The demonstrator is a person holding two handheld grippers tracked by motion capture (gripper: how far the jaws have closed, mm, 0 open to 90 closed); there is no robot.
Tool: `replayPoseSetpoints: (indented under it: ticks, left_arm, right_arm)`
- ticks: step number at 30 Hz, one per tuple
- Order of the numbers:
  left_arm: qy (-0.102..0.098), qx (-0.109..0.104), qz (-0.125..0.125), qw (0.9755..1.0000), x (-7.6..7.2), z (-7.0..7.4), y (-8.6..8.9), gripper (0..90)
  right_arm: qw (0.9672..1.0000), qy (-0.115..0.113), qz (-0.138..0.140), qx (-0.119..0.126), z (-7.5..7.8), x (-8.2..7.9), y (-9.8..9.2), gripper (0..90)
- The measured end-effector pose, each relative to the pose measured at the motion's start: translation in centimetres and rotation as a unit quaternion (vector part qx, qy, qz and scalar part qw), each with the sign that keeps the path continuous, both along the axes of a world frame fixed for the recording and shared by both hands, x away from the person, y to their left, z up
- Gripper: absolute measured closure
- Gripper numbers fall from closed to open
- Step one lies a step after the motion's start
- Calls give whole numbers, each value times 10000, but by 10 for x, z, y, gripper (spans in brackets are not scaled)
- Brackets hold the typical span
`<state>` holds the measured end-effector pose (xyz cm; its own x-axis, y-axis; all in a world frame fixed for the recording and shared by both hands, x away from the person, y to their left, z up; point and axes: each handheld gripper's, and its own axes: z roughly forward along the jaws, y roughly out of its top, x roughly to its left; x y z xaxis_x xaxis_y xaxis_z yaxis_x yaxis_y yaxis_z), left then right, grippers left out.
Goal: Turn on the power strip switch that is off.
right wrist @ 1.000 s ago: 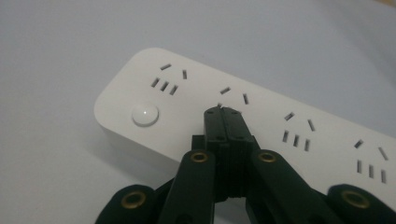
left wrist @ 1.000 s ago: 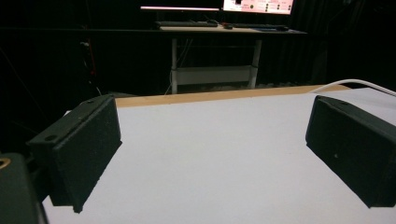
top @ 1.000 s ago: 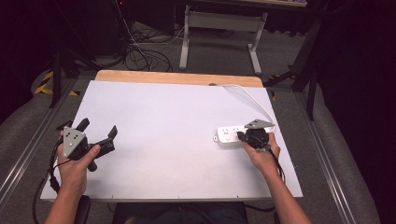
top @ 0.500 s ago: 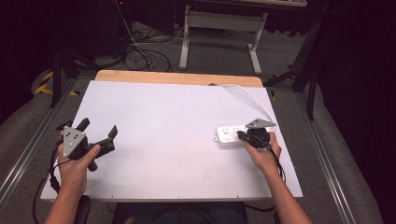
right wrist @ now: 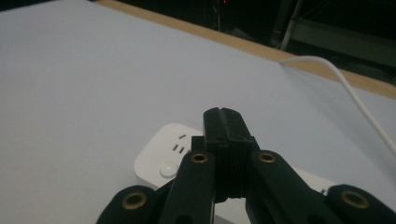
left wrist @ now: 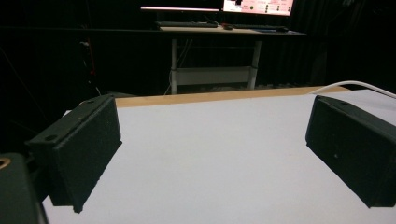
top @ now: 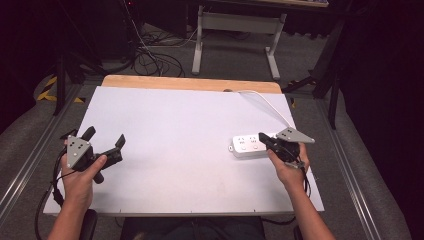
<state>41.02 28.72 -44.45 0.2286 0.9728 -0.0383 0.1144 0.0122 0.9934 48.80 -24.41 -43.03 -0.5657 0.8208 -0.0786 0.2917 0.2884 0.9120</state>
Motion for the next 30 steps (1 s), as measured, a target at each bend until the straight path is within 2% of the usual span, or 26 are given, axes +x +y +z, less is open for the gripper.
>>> replayPoseSetpoints:
  ticks: [2, 6, 8, 10, 11, 12, 14, 15, 17, 18, 20, 24, 30]
  left_arm:
    - [-1, -2, -1, 10000, 0, 0, 0, 38]
    - [-7, -11, 10, 10000, 0, 0, 0, 38]
    - [-4, -19, 15, 10000, -1, 0, 0, 38]
    - [-4, -29, 21, 10000, -1, 0, 1, 38]
    - [0, -42, 23, 10000, -1, 0, 1, 38]
    - [0, -42, 28, 10000, -1, 0, 1, 38]
    - [-9, -46, 40, 10000, -1, 0, 1, 38]
    - [-11, -46, 38, 10000, -1, 0, 1, 38]
    - [-7, -50, 37, 10000, -2, 0, 1, 38]
    - [-7, -44, 42, 10000, -1, 0, 1, 38]
    - [-6, -47, 36, 10000, -2, 0, 1, 38]
    - [-5, -49, 36, 10000, -2, 0, 1, 38]
    - [-4, -46, 33, 10000, -1, 0, 2, 38]
  right_arm:
    - [9997, -186, -2, 170, 5, -7, -7, 900]
    - [9989, -320, 0, 348, 8, -12, -15, 900]
    - [9971, -549, 48, 527, 11, -20, -21, 900]
    - [9967, -634, 69, 512, 13, -23, -23, 900]
    - [9960, -705, 79, 548, 13, -26, -25, 900]
    - [9945, -788, 102, 685, 15, -30, -27, 900]
    - [9937, -834, 114, 744, 15, -32, -28, 900]
    - [9919, -971, 133, 813, 16, -36, -29, 900]
    - [9912, -1024, 134, 833, 17, -38, -30, 900]
    - [9895, -1130, 136, 887, 17, -41, -30, 900]
    - [9891, -1153, 129, 903, 17, -43, -30, 900]
    - [9862, -1322, 35, 1000, 17, -45, -34, 900]
    - [9837, -1398, 21, 1133, 16, -45, -36, 877]
